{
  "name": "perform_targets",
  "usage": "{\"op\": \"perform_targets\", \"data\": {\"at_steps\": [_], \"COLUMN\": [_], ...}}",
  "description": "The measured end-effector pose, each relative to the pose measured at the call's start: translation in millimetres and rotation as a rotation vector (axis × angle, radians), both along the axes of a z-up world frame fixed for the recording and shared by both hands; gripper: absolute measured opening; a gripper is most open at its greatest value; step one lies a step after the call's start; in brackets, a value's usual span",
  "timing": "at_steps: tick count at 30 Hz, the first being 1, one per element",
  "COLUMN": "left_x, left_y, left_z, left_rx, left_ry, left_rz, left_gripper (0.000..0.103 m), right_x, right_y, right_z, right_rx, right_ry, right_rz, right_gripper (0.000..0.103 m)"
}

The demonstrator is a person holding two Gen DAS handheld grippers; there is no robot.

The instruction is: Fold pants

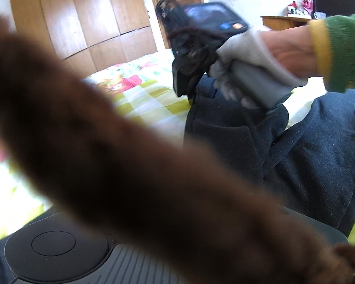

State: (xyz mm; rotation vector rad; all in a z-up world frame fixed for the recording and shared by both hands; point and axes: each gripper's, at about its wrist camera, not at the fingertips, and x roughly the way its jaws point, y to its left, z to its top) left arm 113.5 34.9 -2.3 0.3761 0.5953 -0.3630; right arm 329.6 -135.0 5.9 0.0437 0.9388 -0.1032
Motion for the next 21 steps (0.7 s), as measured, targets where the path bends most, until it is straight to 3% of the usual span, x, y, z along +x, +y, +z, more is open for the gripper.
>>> {"op": "perform_targets", "data": {"at_steps": [3, 8, 12, 15, 17, 21], "left_x": [-1, -9, -30, -49, -63, -84], "left_y": [-4, -14, -29, -47, -64, -109], "left_z": [1, 16, 36, 48, 50, 29], "left_rx": [0.015, 0.021, -0.004, -0.040, -0.054, 0.036], "left_ry": [-0.007, -0.050, -0.107, -0.144, -0.148, -0.104], "left_rz": [-0.004, -0.020, -0.079, -0.144, -0.203, -0.330], "left_gripper": [0.021, 0.020, 0.021, 0.021, 0.022, 0.023], "right_x": [-1, -46, -133, -214, -258, -304], "right_y": [-12, -60, -129, -182, -207, -234], "right_z": [2, 44, 93, 110, 102, 40], "right_rx": [0.040, 0.131, 0.249, 0.326, 0.362, 0.357], "right_ry": [-0.008, -0.120, -0.251, -0.310, -0.306, -0.145], "right_rz": [-0.013, -0.014, -0.065, -0.145, -0.207, -0.326], "right_gripper": [0.019, 0.019, 0.019, 0.019, 0.019, 0.019]}}
